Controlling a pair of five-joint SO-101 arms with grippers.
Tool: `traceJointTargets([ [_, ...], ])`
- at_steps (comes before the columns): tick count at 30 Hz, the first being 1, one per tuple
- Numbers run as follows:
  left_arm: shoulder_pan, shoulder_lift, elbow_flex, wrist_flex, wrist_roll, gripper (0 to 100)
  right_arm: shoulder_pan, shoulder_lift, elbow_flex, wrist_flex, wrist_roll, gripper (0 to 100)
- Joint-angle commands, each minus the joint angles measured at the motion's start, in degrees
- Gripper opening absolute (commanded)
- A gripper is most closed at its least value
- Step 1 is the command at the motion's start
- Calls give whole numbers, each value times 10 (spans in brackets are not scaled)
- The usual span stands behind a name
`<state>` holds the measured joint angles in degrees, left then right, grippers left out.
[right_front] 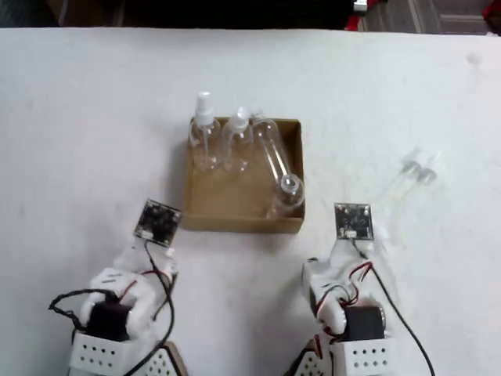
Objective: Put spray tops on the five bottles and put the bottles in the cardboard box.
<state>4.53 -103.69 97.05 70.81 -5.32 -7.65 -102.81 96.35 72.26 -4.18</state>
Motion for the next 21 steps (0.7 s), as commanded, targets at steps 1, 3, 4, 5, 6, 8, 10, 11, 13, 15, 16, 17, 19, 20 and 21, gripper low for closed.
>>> traceJointTargets([
  [1,13,-8,0,30,4,24,-5,-3,5,5,-6,177],
  [3,13,-8,0,30,4,24,-5,-3,5,5,-6,177],
  [4,13,-8,0,30,4,24,-5,-3,5,5,-6,177],
  [5,13,-8,0,30,4,24,-5,-3,5,5,-6,177],
  [6,13,-8,0,30,4,24,-5,-3,5,5,-6,177],
  [8,13,-8,0,30,4,24,-5,-3,5,5,-6,177],
  [10,12,-8,0,30,4,24,-1,-3,5,4,-5,177],
  [11,17,-8,0,30,4,24,4,-3,5,4,-5,177],
  [13,17,-8,0,30,4,24,10,-3,5,4,-5,177],
  [15,12,-8,0,30,5,24,8,-3,5,4,-5,177],
  [16,12,-8,0,30,5,24,10,-2,5,4,-5,177],
  [17,13,-8,0,30,4,24,15,-2,5,4,-5,177],
  [19,16,-8,0,30,4,24,9,-2,5,4,-5,177],
  [20,13,-8,0,30,5,24,9,-2,5,4,-5,177],
  [21,14,-8,0,30,5,24,10,-2,5,4,-5,177],
])
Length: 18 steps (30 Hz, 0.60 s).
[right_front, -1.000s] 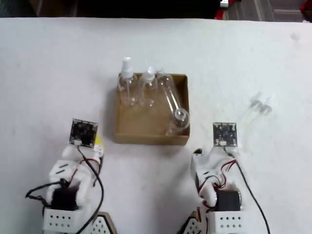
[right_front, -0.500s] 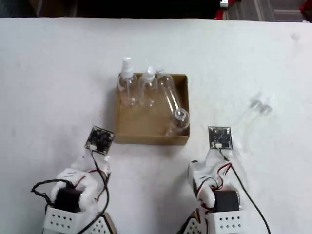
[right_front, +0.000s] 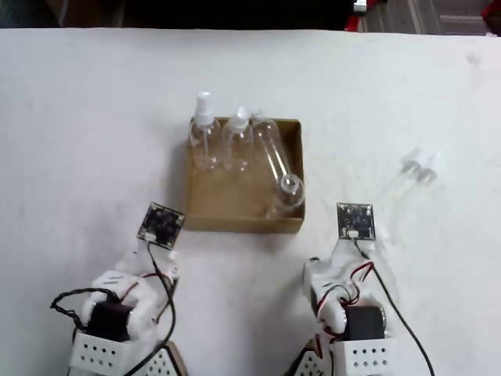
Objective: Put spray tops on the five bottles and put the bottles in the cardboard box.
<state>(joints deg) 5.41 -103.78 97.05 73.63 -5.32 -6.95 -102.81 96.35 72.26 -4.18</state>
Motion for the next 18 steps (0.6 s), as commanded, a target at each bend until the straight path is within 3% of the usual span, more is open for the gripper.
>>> traceJointTargets([
  [1,5,-7,0,2,5,24,3,-2,5,4,-5,177],
  [18,5,-7,0,2,5,24,3,-2,5,4,-5,177],
])
